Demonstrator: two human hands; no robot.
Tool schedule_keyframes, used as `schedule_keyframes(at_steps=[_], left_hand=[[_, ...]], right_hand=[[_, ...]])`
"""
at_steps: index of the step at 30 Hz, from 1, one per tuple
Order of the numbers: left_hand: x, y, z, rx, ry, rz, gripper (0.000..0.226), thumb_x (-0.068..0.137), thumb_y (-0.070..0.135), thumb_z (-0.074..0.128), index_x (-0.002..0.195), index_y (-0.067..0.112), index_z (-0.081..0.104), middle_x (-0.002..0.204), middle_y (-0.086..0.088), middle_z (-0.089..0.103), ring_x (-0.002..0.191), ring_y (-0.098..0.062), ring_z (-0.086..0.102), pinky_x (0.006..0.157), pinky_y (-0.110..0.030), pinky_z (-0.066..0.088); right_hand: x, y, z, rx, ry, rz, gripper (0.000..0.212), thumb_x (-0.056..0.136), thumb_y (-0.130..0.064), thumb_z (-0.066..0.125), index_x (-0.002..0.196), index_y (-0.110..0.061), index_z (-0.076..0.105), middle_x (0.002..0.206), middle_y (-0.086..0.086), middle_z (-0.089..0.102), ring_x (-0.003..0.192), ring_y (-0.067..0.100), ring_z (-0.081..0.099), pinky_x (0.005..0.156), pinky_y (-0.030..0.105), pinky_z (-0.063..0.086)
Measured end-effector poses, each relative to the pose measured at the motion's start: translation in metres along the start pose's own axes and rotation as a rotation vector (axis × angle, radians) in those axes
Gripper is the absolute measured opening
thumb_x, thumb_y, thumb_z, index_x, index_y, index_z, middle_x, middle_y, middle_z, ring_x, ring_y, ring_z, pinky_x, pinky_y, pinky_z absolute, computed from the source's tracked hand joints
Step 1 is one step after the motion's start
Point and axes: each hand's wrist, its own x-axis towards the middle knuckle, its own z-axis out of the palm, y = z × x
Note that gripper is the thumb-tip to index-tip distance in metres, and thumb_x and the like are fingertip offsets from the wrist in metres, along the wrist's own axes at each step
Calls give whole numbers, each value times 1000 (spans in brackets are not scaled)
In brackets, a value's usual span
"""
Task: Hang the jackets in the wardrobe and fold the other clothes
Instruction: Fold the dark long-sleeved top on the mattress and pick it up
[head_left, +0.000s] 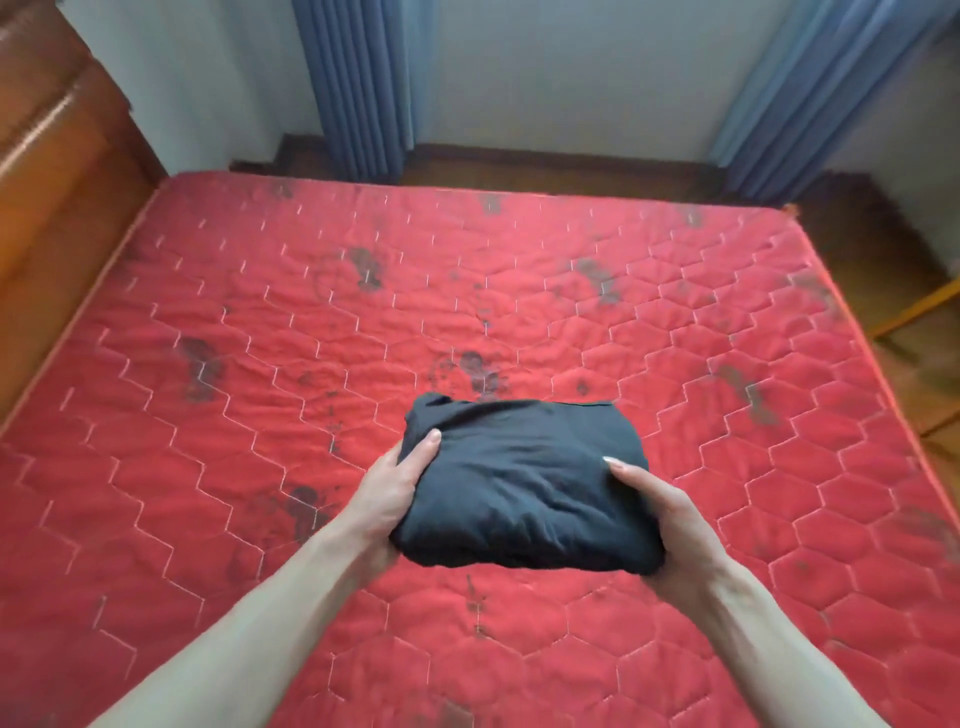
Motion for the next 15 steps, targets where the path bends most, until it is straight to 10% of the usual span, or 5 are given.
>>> schedule_keyframes(at_steps=[15], left_hand=[[-325, 137, 40, -228, 128, 368, 34, 101, 33, 62, 130, 17, 68, 125, -8, 75, 113, -22, 74, 79, -26, 62]], right_hand=[[-249, -126, 110, -108, -424, 0, 59, 79, -17, 77, 135, -8, 65, 130, 21, 71, 107, 38, 74, 79, 45, 64]])
